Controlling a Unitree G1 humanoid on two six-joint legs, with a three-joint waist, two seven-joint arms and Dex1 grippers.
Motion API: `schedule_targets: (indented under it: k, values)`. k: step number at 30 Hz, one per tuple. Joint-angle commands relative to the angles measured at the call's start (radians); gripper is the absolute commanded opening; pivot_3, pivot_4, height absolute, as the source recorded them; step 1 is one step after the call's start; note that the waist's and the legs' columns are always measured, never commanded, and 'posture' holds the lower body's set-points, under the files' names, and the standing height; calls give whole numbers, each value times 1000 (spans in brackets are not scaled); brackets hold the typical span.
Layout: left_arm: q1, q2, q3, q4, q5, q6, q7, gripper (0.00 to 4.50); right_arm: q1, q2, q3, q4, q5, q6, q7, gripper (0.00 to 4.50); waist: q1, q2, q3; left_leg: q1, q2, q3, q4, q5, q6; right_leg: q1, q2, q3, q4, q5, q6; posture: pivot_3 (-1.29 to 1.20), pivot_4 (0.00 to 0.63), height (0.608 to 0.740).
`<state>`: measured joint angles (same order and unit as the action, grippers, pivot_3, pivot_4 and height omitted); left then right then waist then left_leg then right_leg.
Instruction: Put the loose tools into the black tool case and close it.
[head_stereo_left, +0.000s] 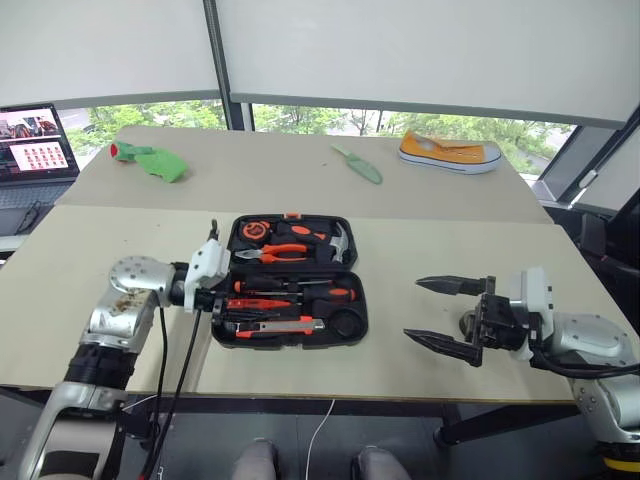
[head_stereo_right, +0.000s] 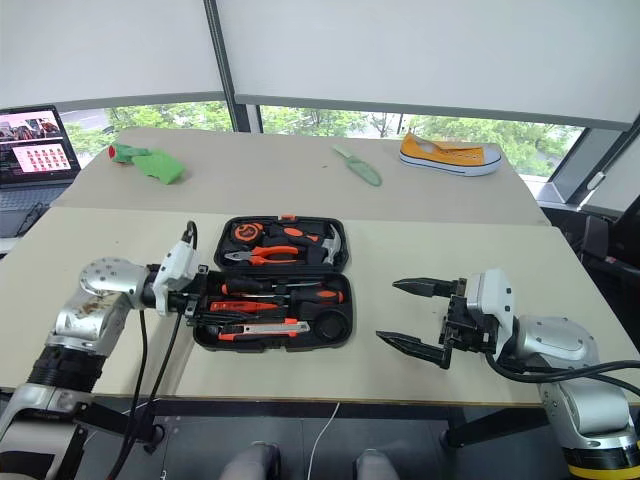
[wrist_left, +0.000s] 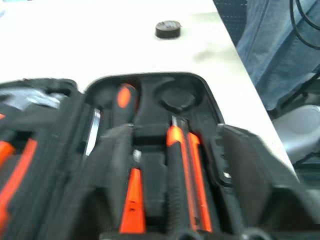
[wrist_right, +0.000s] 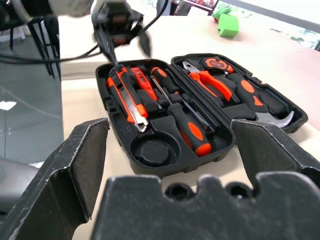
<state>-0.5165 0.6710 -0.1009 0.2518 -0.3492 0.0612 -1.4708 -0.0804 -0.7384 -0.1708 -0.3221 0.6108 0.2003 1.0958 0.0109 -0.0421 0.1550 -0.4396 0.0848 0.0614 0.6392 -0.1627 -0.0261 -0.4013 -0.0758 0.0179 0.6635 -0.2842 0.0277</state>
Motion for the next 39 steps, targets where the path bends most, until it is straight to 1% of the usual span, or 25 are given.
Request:
schedule_targets:
  k: [1,2,4,9,10,13,15,17,19,21,26,30,31,32,33,34,36,37,39]
  values:
    - [16,-18,-25,13,65,-44,52,1229,-11,15,-11,-15,-4,-21,-13,4500,0,0,0,0,0,0,0,0,0,0,0,0,0,0,0,0,150,740]
    - [18,-27,-25,21,71,-45,68,784,-10,18,-10,-16,-6,-22,-14,4500,0,0,0,0,0,0,0,0,0,0,0,0,0,0,0,0,150,740]
    - [25,-45,-38,47,114,-56,118,68,-6,25,-9,-21,-9,-22,-17,4500,1,0,0,0,0,0,0,0,0,0,0,0,0,0,0,0,150,740]
    - [35,-56,-77,88,181,-70,162,68,13,23,-20,-34,-4,-16,-17,4500,4,2,-1,2,-1,0,0,1,1,5,0,0,-1,0,0,0,150,740]
    - [44,-53,-87,84,177,-55,147,68,20,21,-23,-40,-1,-13,-18,4500,4,2,-1,4,-1,0,0,1,1,7,0,0,-1,0,0,0,150,740]
    - [84,-36,-127,77,211,-110,126,68,43,20,-32,-58,4,-8,-25,4500,1,4,-2,11,-1,-1,0,1,1,13,-1,0,-2,-3,5,0,150,740]
    - [105,-23,-147,87,238,-97,134,68,53,21,-34,-64,5,-8,-28,4500,1,6,-4,12,-1,-1,0,1,1,14,-1,1,-2,-4,5,0,150,740]
    - [121,-30,-144,99,247,-48,177,68,60,23,-35,-66,5,-8,-34,4500,-2,10,-7,15,-1,0,0,1,1,16,-1,2,-1,-5,4,0,150,740]
    - [127,-48,-128,106,222,-7,200,68,66,26,-37,-68,6,-7,-43,4500,-4,14,-10,15,-1,0,0,1,1,16,-1,3,-2,-6,3,0,150,740]
    - [130,-52,-128,105,219,-11,201,68,74,26,-41,-71,7,-8,-48,4500,-2,18,-15,16,-1,0,0,1,1,16,0,3,-1,-6,3,0,150,740]
    - [137,-66,-84,70,156,-41,187,68,109,19,-71,-87,12,-8,-60,4500,-1,19,-16,16,-1,0,0,1,1,16,-1,3,-1,-8,1,0,150,740]
    - [138,-89,54,7,-23,-36,154,68,179,5,-154,-100,13,-15,-77,4500,-1,18,-16,14,-1,1,0,1,1,14,-1,4,-2,-7,2,0,150,740]
    - [146,-75,111,-34,-88,-19,142,580,239,9,-214,-84,2,-33,-76,4500,-1,17,-15,13,-1,1,-1,1,1,13,-1,4,-2,-6,3,0,150,740]
    - [154,-64,149,-65,-131,-6,133,719,283,12,-256,-73,-6,-46,-75,4500,-1,16,-14,12,-1,1,-1,1,1,13,0,4,-2,-5,5,0,150,740]
    - [169,-42,185,-102,-168,20,130,1195,341,24,-305,-43,-27,-77,-71,4500,1,14,-13,10,-1,0,-2,1,1,11,0,4,-3,-4,5,0,150,740]
    - [181,-27,207,-129,-189,42,131,1536,379,32,-336,-23,-40,-100,-68,4500,3,12,-12,9,-1,-1,-3,1,1,11,0,2,-4,-4,5,0,150,740]
    - [238,20,243,-178,-192,59,134,2258,464,56,-401,55,-74,-158,-65,4500,2,12,-12,9,-1,-1,-6,1,1,12,-1,1,-7,-4,4,0,150,740]
    - [276,44,252,-196,-179,49,130,2663,491,64,-423,107,-96,-197,-64,4500,1,13,-12,9,-1,-1,-7,1,1,12,-1,1,-9,-4,4,0,150,740]
    - [339,69,273,-215,-153,14,135,3319,525,74,-447,199,-140,-261,-68,4500,-2,15,-13,11,-2,0,-11,1,1,13,-2,1,-13,-4,4,0,150,740]
